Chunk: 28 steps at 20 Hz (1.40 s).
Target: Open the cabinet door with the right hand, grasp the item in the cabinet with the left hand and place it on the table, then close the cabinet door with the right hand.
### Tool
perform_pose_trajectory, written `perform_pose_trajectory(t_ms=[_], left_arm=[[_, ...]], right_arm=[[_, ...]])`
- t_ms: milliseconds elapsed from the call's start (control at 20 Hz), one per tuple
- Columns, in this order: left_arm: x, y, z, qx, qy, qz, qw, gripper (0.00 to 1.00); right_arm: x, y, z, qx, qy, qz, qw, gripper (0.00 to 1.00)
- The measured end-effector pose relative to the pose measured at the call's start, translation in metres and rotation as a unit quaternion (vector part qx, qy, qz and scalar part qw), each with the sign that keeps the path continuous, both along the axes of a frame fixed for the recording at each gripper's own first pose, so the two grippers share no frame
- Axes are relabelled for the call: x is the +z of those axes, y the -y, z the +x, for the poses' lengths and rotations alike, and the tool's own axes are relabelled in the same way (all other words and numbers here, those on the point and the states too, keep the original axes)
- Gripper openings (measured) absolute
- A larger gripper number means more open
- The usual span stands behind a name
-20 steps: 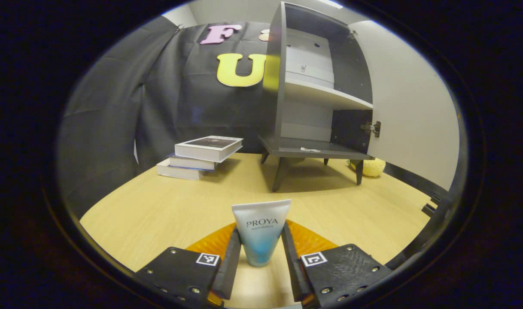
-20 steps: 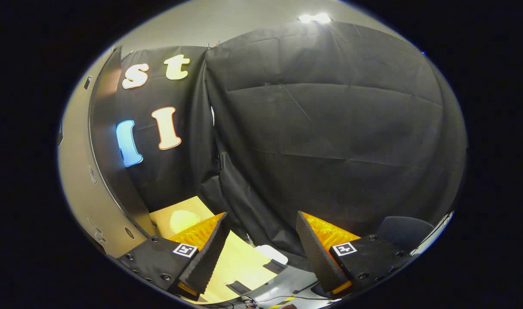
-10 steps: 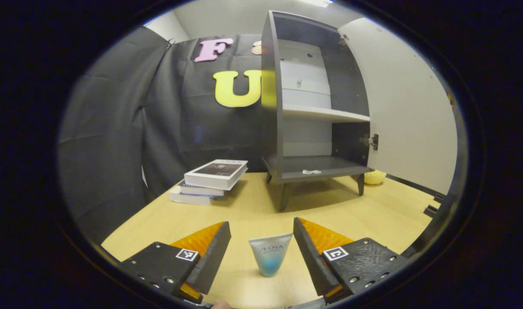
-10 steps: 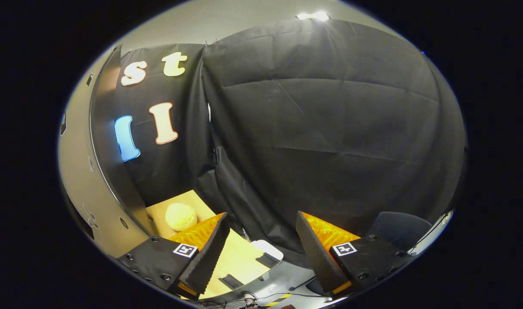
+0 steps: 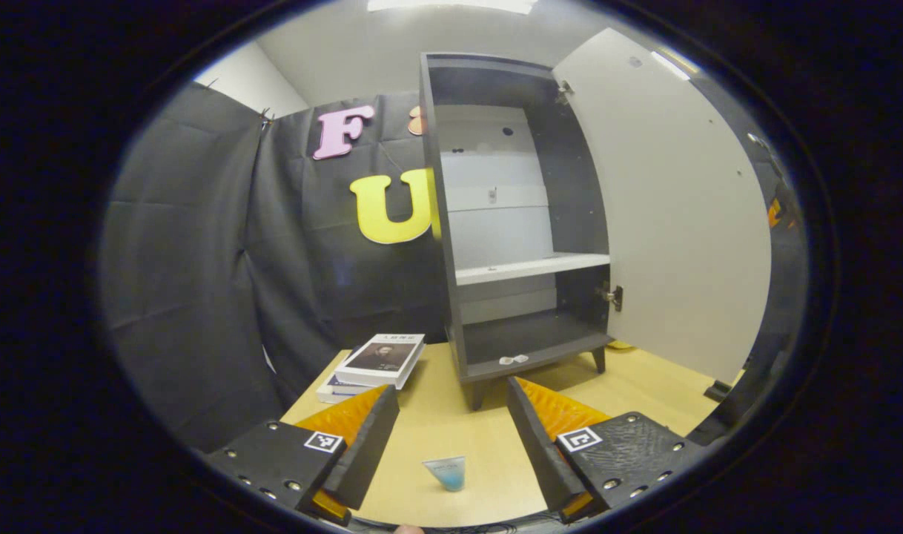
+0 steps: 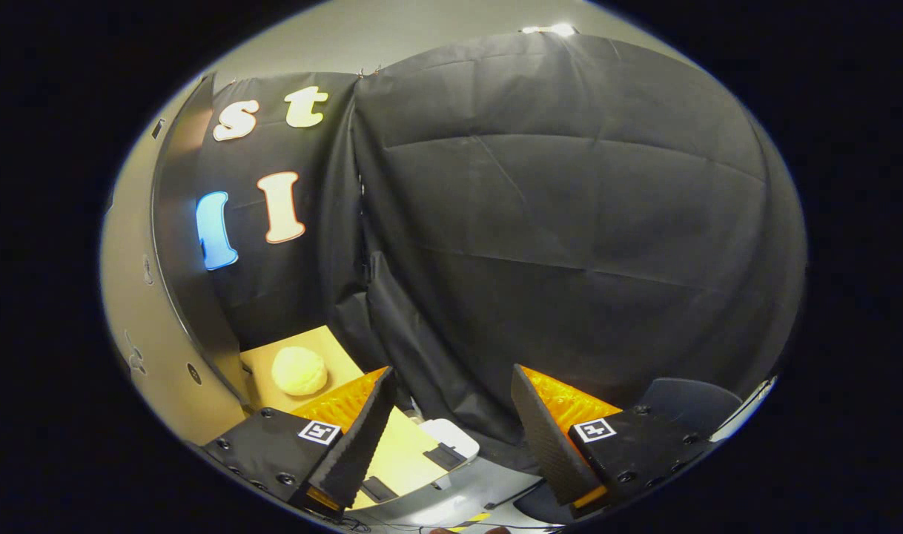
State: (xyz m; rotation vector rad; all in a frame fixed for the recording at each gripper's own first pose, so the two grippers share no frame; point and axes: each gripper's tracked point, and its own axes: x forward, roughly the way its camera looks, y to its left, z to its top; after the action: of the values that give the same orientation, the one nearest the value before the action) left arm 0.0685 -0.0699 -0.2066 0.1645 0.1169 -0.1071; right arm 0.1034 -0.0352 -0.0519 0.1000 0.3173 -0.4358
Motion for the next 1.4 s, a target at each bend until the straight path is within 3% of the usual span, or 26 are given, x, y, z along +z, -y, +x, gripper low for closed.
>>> perform_pose_trajectory(t_ms=[100, 300, 350, 450, 500, 650, 750, 900, 950, 1050, 1100, 1150, 1250, 1300, 1350, 1400], left_arm=[[0.025, 0.018, -0.008, -0.002, -0.002, -0.011, 1.0, 0.89], [0.093, 0.046, -0.021, 0.004, 0.019, -0.008, 1.0, 0.89], [0.099, 0.057, -0.021, -0.003, 0.013, -0.013, 1.0, 0.89], [0.099, 0.084, -0.02, -0.023, -0.003, -0.023, 0.999, 0.89], [0.098, 0.089, -0.02, -0.021, -0.008, -0.026, 0.999, 0.89], [0.093, 0.112, -0.02, -0.018, -0.034, -0.059, 0.998, 0.89], [0.105, 0.119, -0.02, -0.008, -0.029, -0.086, 0.996, 0.88], [0.112, 0.116, -0.026, 0.012, -0.018, -0.089, 0.996, 0.89], [0.109, 0.113, -0.03, 0.021, -0.023, -0.087, 0.996, 0.88], [0.104, 0.106, -0.038, 0.038, -0.03, -0.091, 0.995, 0.89], [0.104, 0.103, -0.043, 0.044, -0.032, -0.096, 0.994, 0.89], [0.106, 0.101, -0.048, 0.044, -0.032, -0.1, 0.993, 0.89], [0.111, 0.095, -0.053, 0.039, -0.026, -0.098, 0.994, 0.89], [0.113, 0.088, -0.054, 0.042, -0.022, -0.094, 0.994, 0.89], [0.116, 0.082, -0.052, 0.04, -0.016, -0.091, 0.995, 0.88], [0.117, 0.078, -0.047, 0.036, -0.008, -0.09, 0.995, 0.89]], right_arm=[[0.0, -0.007, 0.005, 0.021, 0.008, 0.009, 1.0, 0.93], [0.016, -0.032, 0.022, 0.084, 0.019, -0.005, 0.996, 0.98], [0.025, -0.042, 0.026, 0.105, 0.028, -0.007, 0.994, 0.93], [0.044, -0.061, 0.035, 0.15, 0.046, -0.009, 0.988, 0.98], [0.051, -0.073, 0.038, 0.177, 0.051, -0.011, 0.983, 0.93], [0.079, -0.099, 0.035, 0.251, 0.069, -0.017, 0.965, 0.93], [0.096, -0.108, 0.028, 0.286, 0.087, -0.012, 0.954, 0.93], [0.106, -0.129, 0.02, 0.332, 0.101, 0.02, 0.937, 0.92], [0.108, -0.138, 0.018, 0.356, 0.099, 0.039, 0.928, 0.98], [0.115, -0.168, 0.012, 0.409, 0.099, 0.058, 0.905, 0.98], [0.123, -0.171, 0.013, 0.424, 0.103, 0.05, 0.898, 0.93], [0.126, -0.175, 0.01, 0.435, 0.106, 0.039, 0.893, 0.98], [0.127, -0.193, 0.003, 0.454, 0.106, 0.028, 0.884, 0.98], [0.128, -0.202, 0.0, 0.461, 0.103, 0.023, 0.881, 0.92], [0.128, -0.202, -0.003, 0.461, 0.104, 0.011, 0.881, 0.98], [0.128, -0.203, -0.002, 0.455, 0.097, 0.004, 0.885, 0.89]])
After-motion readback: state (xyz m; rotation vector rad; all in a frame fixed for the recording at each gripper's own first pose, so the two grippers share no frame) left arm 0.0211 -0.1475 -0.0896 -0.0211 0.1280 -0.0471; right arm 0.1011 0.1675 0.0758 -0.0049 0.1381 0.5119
